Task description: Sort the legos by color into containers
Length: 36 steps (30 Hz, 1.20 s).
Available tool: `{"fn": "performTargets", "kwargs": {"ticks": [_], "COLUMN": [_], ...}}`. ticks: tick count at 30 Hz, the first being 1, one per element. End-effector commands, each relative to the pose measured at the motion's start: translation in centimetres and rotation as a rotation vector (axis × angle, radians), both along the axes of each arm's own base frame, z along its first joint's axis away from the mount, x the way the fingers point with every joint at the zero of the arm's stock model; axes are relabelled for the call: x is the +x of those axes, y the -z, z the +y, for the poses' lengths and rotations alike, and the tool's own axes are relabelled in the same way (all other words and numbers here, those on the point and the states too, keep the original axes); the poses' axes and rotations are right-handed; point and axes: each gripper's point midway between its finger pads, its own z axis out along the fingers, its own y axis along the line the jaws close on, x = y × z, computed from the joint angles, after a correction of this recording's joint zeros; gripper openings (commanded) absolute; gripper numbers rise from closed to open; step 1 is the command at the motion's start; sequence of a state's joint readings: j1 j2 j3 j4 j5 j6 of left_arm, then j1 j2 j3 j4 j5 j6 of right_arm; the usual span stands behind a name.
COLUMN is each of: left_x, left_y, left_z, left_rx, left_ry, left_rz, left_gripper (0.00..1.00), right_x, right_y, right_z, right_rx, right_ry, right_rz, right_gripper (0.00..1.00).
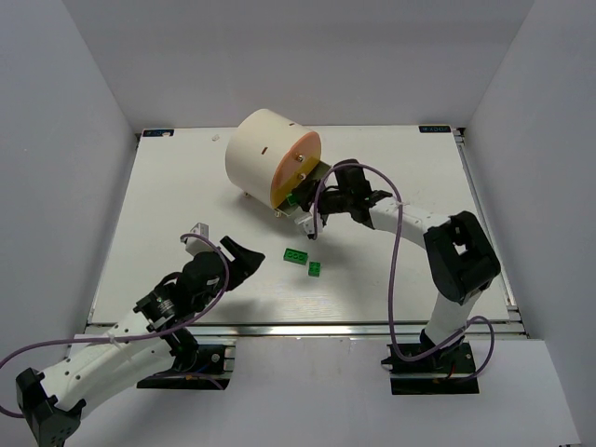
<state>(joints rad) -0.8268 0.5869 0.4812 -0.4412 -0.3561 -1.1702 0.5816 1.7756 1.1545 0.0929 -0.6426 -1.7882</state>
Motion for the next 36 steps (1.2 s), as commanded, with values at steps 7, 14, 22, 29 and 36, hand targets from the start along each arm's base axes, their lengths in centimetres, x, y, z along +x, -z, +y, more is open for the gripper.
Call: {"fn": "performTargets", "kwargs": {"ticks": [7, 14, 22, 29, 36], "left_x": [0.2, 0.4, 1.5, 4.3, 4.7], "left_y": [-0.2, -0.5, 1.3, 2.3, 5.2], "left_z": [-0.3, -1.4, -4.0, -8.1, -8.9], "left_rx": [0.000, -0.022, -0.006, 0.098, 0.101], "left_ry": [0.007, 0.031, -0.035, -0.060, -0.139], "left_rz": [-0.008, 0.005, 0.236, 0.410, 0.528], "left_gripper": [0.79, 0.78, 0.64, 0.73, 0.75], "right_x": [1.3, 0.8, -4.4, -18.2, -20.2], "right_y": [-1.3, -5.5, -8.7, -3.1, 1.8], "right_z": [1.1, 0.2, -4.8, -6.8, -9.0], "right_rx": [0.011, 0.136, 0.369, 0.037, -0.009], "right_ry": [-0.016, 0.072, 0.441, 0.343, 0.328], "right_rz": [-0.091, -0.016, 0.626, 1.327, 1.178], "right_gripper": [0.64, 0.61, 0.11, 0.63, 0.83]}}
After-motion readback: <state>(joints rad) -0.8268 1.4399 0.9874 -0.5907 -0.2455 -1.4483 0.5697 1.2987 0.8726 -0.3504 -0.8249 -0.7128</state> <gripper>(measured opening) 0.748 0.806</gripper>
